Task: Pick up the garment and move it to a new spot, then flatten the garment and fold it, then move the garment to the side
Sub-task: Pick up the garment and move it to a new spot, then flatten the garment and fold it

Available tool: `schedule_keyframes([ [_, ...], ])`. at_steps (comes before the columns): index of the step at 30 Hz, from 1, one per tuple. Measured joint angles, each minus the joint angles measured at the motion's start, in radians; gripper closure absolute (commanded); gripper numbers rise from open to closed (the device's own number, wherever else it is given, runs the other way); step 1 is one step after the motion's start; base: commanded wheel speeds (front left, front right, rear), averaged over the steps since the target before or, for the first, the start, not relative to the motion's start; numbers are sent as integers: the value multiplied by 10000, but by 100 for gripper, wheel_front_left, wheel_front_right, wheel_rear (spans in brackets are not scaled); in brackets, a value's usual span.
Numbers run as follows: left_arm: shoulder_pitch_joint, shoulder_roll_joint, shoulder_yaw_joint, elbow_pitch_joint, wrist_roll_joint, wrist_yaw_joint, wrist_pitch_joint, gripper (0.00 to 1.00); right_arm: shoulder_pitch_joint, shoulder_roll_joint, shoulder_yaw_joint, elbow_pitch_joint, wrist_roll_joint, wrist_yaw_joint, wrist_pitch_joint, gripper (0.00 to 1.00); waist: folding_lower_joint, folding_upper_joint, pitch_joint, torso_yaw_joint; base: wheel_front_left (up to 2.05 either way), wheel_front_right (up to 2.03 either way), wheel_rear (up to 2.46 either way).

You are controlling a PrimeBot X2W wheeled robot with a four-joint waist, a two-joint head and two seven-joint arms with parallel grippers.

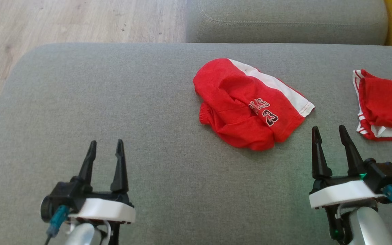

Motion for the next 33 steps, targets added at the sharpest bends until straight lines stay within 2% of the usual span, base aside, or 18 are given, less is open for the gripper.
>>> schedule_keyframes([
  [8, 16, -535, 500, -73, 876, -593, 0, 0, -57, 2, -15, 249, -245, 0, 84, 0, 1, 0, 223, 141, 0, 0, 0],
  [11, -52, -763, 640, 6, 1083, -819, -2, 0, -360, 2, -10, 644, -522, 0, 487, 0, 2, 0, 419, 234, 0, 0, 0],
  [19, -415, -1384, 823, 499, 1475, -1296, 0, 0, -1623, -8, -374, 2265, -972, 0, 1469, 0, 3, 0, 930, 707, 0, 0, 0],
  [20, -453, -1471, 953, 600, 1559, -1392, -2, 0, -1848, -6, -441, 2769, -1005, 0, 1776, 0, 3, 0, 1022, 836, 0, 0, 0],
  [24, -463, -1574, 1062, 715, 1659, -1532, -2, 0, -2103, -8, -453, 3501, -851, 0, 2100, 0, 3, 0, 1125, 995, 0, 0, 0],
  [26, -474, -1632, 1145, 794, 1739, -1565, -2, 0, -2243, -8, -418, 3818, -790, 0, 2123, 100, 3, 0, 1161, 1063, 0, 0, 0],
  [33, -500, -1797, 1377, 936, 1944, -1741, -2, 0, -2945, -10, -529, 4293, -790, 0, 1427, 100, 3, 0, 1060, 1045, 0, 0, 0],
])
